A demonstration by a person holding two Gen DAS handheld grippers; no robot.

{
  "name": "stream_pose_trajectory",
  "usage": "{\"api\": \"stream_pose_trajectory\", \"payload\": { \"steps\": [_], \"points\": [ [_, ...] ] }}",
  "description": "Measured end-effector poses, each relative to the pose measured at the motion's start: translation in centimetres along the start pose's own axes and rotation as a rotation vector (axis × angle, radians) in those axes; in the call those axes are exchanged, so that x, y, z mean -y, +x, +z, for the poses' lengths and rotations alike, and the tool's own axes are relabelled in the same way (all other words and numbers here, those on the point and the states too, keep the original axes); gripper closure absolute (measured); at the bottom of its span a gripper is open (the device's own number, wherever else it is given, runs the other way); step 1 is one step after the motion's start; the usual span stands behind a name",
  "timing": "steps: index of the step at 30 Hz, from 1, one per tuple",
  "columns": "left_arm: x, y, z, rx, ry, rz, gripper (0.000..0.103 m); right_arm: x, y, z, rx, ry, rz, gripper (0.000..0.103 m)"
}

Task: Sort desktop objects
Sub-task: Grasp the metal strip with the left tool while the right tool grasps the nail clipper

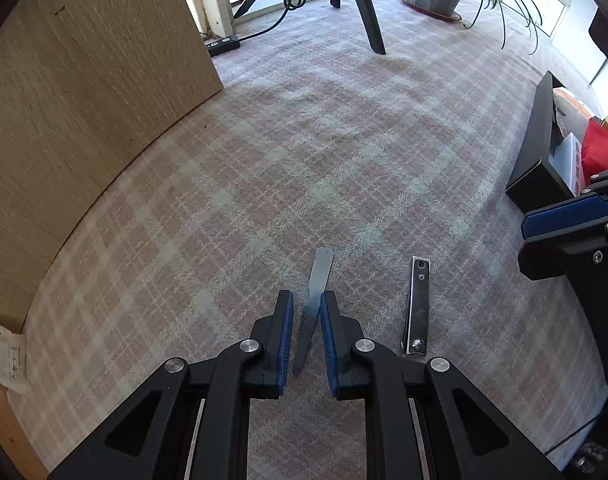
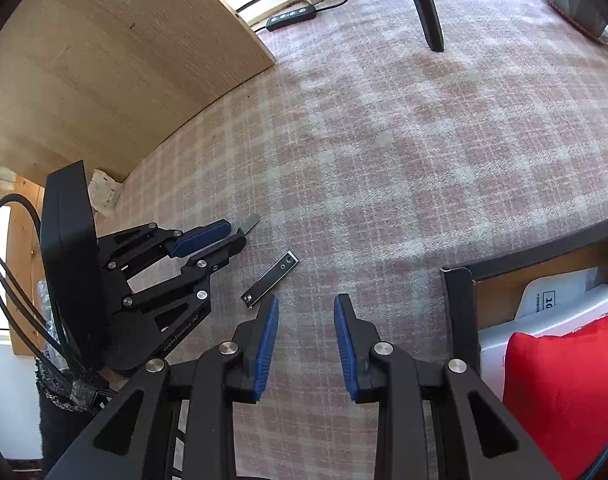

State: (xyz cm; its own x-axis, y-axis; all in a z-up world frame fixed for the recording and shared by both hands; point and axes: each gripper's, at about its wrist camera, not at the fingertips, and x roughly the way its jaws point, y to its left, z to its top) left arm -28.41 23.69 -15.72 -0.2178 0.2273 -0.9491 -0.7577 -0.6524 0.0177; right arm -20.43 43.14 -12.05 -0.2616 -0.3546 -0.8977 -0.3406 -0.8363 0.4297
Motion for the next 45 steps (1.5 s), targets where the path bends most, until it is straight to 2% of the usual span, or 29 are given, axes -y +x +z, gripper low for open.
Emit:
{"api": "stream_pose_trajectory", "payload": {
  "steps": [3, 8, 14, 20, 25, 31, 32, 36, 40, 45],
  "points": [
    [-1.6, -0.5, -1.6, -0.003, -0.05, 0.008, 0.095, -1.0, 0.9, 0.4, -0.01, -0.021, -0.002, 0.077],
    [-4.1, -1.4, -4.2, 0.009, -0.14, 0.02, 0.096, -3.3, 3.6, 1.2, -0.059, -0.07, -0.026, 0.077],
    [-5.9, -2.2, -6.7, 0.03, -0.227, 0.01, 0.096, -5.4, 6.4, 2.1, -0.074, -0.113, -0.113, 0.076],
    [-6.3, -2.9, -8.5, 0.045, -0.267, 0.001, 0.096, -5.5, 5.8, 2.1, -0.078, -0.104, -0.137, 0.076],
    [-6.5, -3.0, -8.9, 0.051, -0.285, -0.002, 0.096, -5.6, 7.3, 1.9, -0.133, -0.111, -0.168, 0.075],
    [-6.3, -3.1, -8.9, 0.021, -0.272, 0.008, 0.095, -7.1, 7.6, 2.5, -0.108, -0.179, -0.2, 0.072],
    [-6.4, -3.0, -8.8, 0.019, -0.281, 0.015, 0.095, -7.5, 7.8, 2.3, -0.108, -0.214, -0.212, 0.073],
    [-6.4, -2.8, -8.1, 0.025, -0.279, 0.024, 0.094, -7.8, 8.0, 1.4, -0.119, -0.301, -0.227, 0.091],
    [-6.0, -2.7, -7.6, 0.028, -0.25, 0.011, 0.095, -6.1, 7.0, 0.7, -0.124, -0.291, -0.191, 0.092],
    [-6.0, -3.4, -8.2, 0.03, -0.285, 0.005, 0.096, -3.8, 5.0, 0.0, -0.096, -0.255, -0.146, 0.092]
  ]
}}
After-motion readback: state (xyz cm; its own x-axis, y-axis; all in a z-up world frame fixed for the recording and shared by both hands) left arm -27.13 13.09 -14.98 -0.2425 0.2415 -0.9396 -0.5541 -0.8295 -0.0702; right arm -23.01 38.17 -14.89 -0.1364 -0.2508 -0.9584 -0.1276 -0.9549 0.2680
